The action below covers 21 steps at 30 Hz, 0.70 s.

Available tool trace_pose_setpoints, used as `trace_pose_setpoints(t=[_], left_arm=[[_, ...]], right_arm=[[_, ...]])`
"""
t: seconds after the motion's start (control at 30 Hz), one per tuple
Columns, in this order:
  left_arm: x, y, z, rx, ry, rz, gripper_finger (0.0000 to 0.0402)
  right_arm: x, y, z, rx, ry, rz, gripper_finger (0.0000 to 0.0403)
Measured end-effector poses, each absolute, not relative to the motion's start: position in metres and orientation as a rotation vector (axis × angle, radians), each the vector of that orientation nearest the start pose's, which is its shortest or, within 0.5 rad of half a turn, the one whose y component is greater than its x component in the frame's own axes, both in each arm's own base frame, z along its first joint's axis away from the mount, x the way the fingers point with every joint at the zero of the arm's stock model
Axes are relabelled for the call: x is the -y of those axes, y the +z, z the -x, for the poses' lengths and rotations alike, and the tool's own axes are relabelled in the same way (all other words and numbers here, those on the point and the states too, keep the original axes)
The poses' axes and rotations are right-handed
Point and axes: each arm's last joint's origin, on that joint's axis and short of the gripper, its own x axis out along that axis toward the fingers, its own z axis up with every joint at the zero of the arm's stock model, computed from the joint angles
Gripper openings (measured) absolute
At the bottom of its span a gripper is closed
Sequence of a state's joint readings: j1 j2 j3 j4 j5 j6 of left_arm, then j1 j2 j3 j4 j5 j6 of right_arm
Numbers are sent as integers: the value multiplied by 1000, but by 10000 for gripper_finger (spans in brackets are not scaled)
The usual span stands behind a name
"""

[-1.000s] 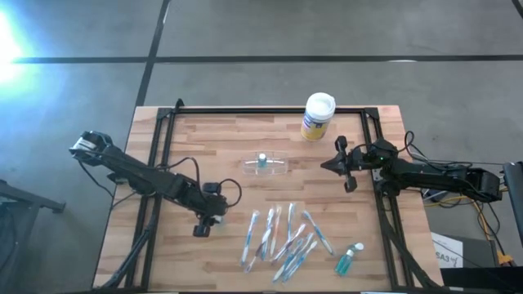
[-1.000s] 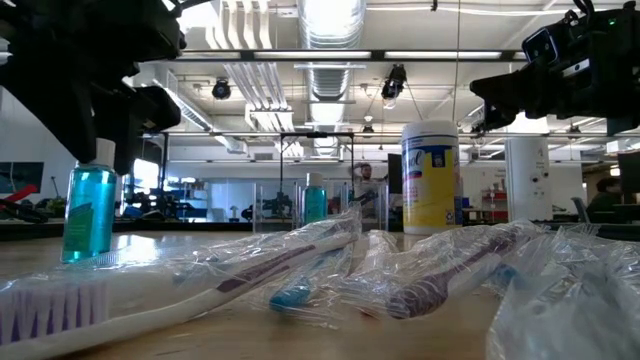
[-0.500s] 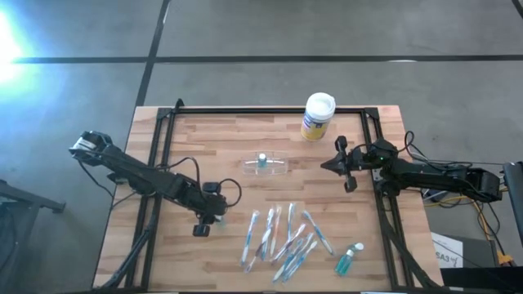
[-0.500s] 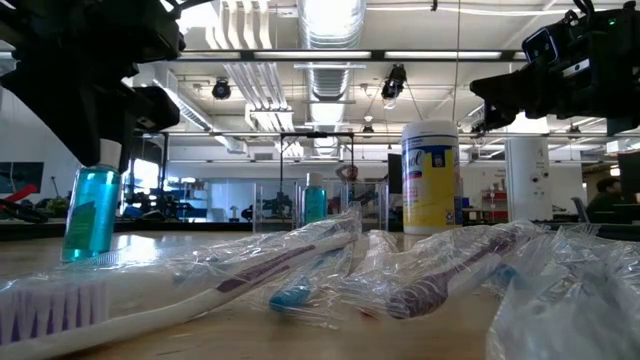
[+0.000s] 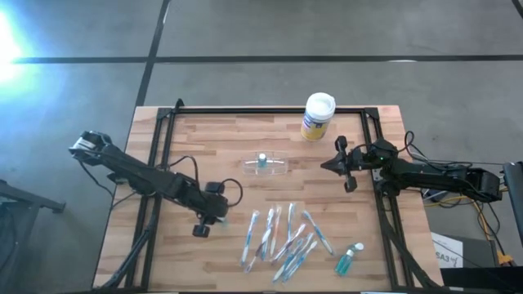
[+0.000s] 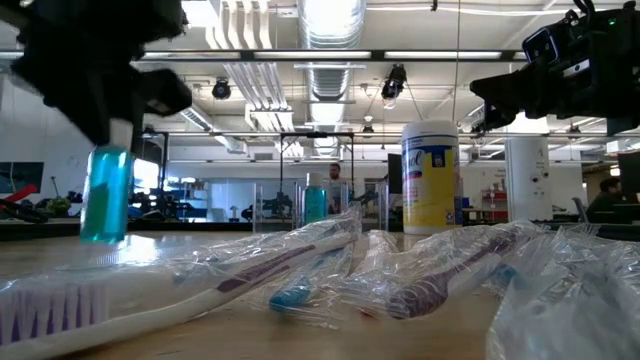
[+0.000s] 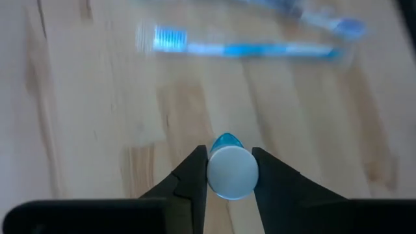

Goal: Pick & Place toothbrushing station
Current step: Put the blue mouthwash into the transparent organizer

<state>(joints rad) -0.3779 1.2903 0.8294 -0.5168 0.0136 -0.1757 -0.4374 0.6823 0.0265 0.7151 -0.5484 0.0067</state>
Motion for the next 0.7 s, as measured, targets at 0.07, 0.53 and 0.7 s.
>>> trace_pose_setpoints(t=[0.07,0.53,0.7], left_arm=[[92,234,-231,-950,-294,-40,99],[55,273,-173,-676,-239,-7,99],[45,250,-145,-591,-207,87,99]], right_arm=[[45,174,-132,52,111,21,8],[45,174,-132,51,111,21,8],[45,174,-132,52,111,28,8]])
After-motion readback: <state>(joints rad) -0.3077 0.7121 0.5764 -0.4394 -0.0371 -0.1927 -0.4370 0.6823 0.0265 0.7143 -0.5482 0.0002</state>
